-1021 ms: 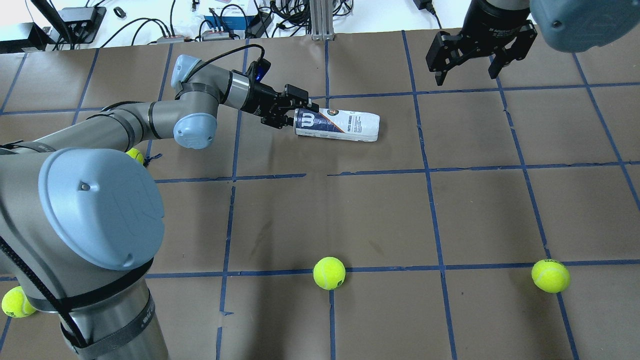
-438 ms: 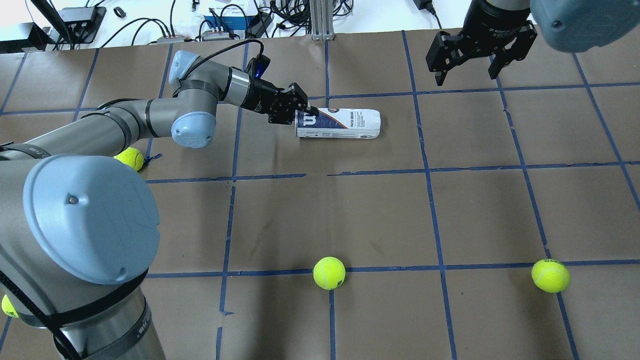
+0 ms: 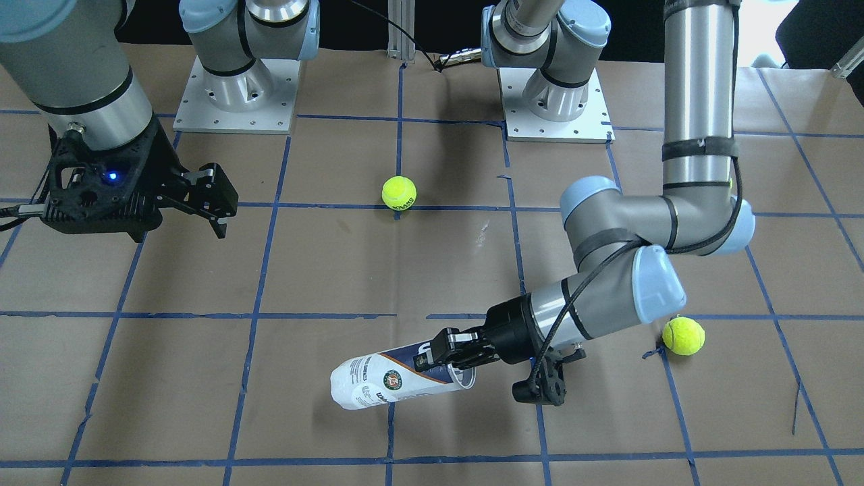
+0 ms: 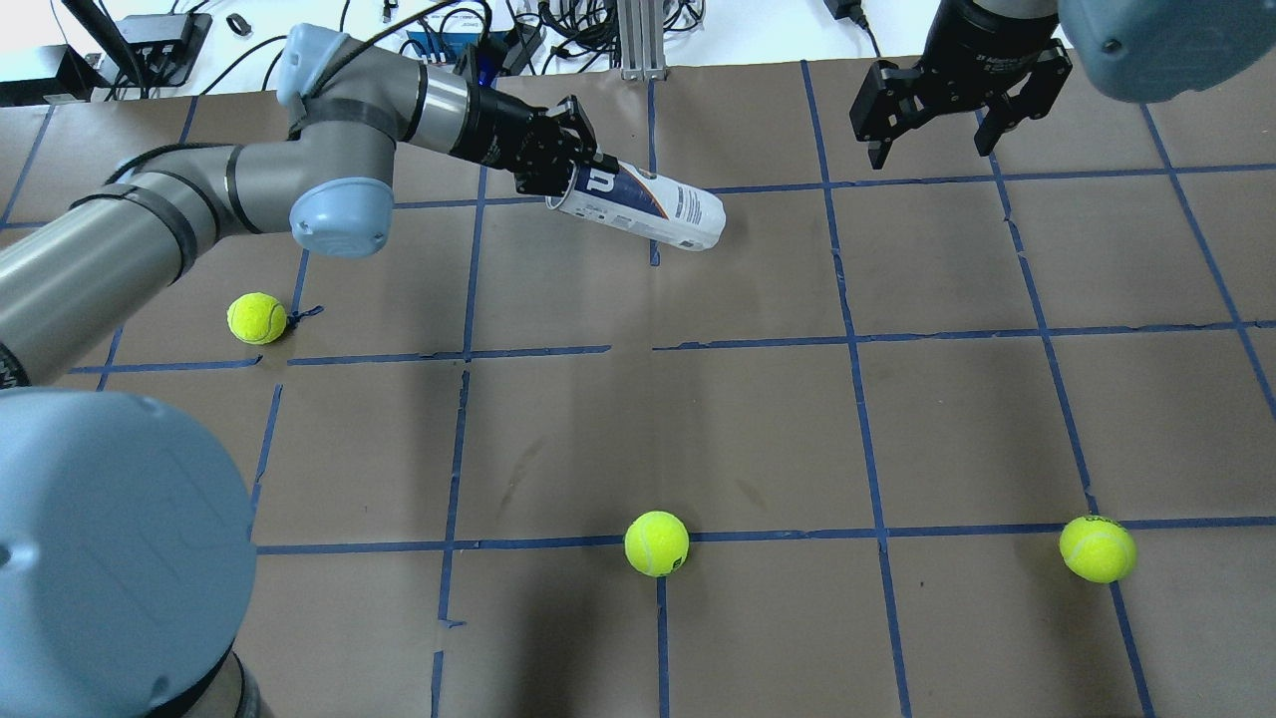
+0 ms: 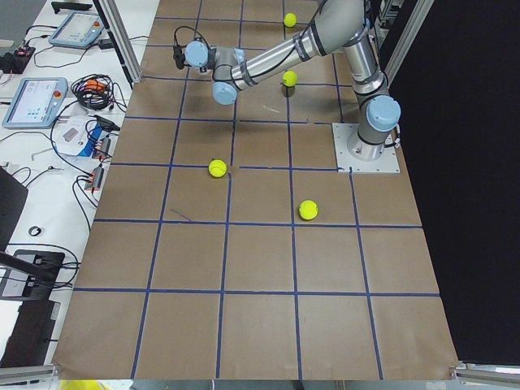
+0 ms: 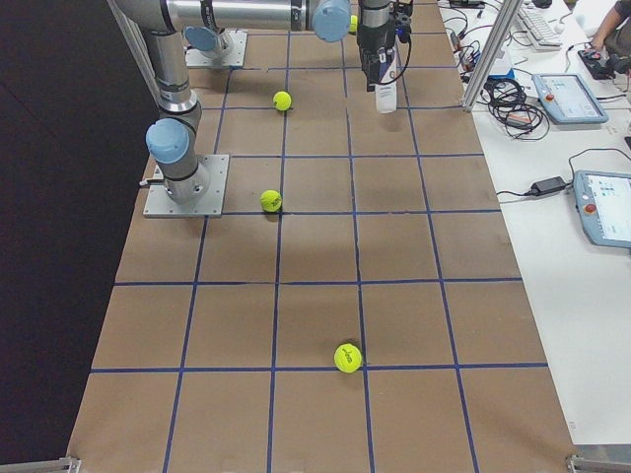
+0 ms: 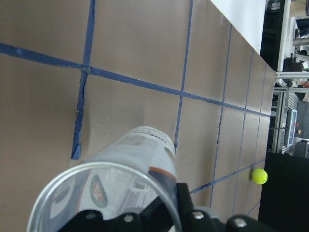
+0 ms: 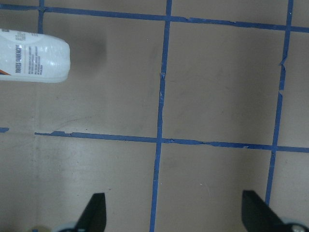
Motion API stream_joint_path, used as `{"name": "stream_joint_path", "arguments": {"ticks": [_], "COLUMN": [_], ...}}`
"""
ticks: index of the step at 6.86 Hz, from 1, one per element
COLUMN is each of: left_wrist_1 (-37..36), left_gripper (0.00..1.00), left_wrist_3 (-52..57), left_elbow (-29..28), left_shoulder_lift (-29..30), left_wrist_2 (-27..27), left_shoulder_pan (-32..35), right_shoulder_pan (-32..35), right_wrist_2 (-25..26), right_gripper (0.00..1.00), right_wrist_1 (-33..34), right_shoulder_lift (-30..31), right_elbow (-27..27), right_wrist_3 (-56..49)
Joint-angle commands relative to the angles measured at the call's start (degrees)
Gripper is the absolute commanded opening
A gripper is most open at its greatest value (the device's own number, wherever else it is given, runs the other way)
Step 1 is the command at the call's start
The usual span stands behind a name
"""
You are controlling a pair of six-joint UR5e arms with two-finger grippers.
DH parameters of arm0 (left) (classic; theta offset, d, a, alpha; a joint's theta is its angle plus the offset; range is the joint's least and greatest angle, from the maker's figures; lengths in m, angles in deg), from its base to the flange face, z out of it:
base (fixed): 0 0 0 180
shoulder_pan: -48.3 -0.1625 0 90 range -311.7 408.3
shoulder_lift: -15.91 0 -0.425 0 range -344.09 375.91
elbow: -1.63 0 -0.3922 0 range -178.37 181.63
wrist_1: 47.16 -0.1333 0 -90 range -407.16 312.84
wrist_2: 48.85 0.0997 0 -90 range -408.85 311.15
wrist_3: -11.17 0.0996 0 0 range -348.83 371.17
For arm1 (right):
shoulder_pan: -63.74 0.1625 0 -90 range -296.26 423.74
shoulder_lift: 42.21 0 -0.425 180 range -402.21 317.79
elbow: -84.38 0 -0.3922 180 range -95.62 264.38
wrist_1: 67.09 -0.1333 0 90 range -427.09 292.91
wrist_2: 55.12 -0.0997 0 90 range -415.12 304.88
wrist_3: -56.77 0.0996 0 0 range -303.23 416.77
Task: Lift up tennis ball bucket
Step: 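Lift and rotate the can upright with the left gripper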
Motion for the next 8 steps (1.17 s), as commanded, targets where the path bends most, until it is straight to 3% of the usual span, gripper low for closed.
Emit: {"name": "stream_joint_path", "arguments": {"ticks": [1, 2, 3, 4, 5, 8], "left_wrist_1": [5.6, 8.9, 14.0, 20.3, 23.0, 28.0], "left_gripper": [0.00, 0.00, 0.00, 0.00, 0.00, 0.00], "left_wrist_3": [-1.7, -1.6, -1.5, -1.6, -1.9, 1.0], "left_elbow": [-1.0, -2.9, -6.9, -12.4, -17.3, -18.6], "left_shoulder_lift": [-6.4, -8.1, -8.7, -8.9, -8.3, -6.2], "left_wrist_2": [12.7, 22.9, 29.0, 39.5, 46.3, 53.1], "left_shoulder_pan": [2.0, 4.3, 6.2, 8.0, 9.3, 9.6], "right_shoulder_pan": [0.0, 0.0, 0.0, 0.0, 0.0, 0.0], "right_wrist_2": [0.0, 0.0, 0.0, -0.1, 0.0, -0.1], "right_gripper": [1.00, 1.00, 1.00, 1.00, 1.00, 1.00], "right_wrist_1": [0.0, 0.0, 0.0, 0.0, 0.1, 0.1], "right_shoulder_lift": [0.0, 0.0, 0.0, 0.0, 0.0, 0.0], "right_elbow": [0.0, 0.0, 0.0, 0.0, 0.0, 0.0], "right_wrist_3": [0.0, 0.0, 0.0, 0.0, 0.0, 0.0]}}
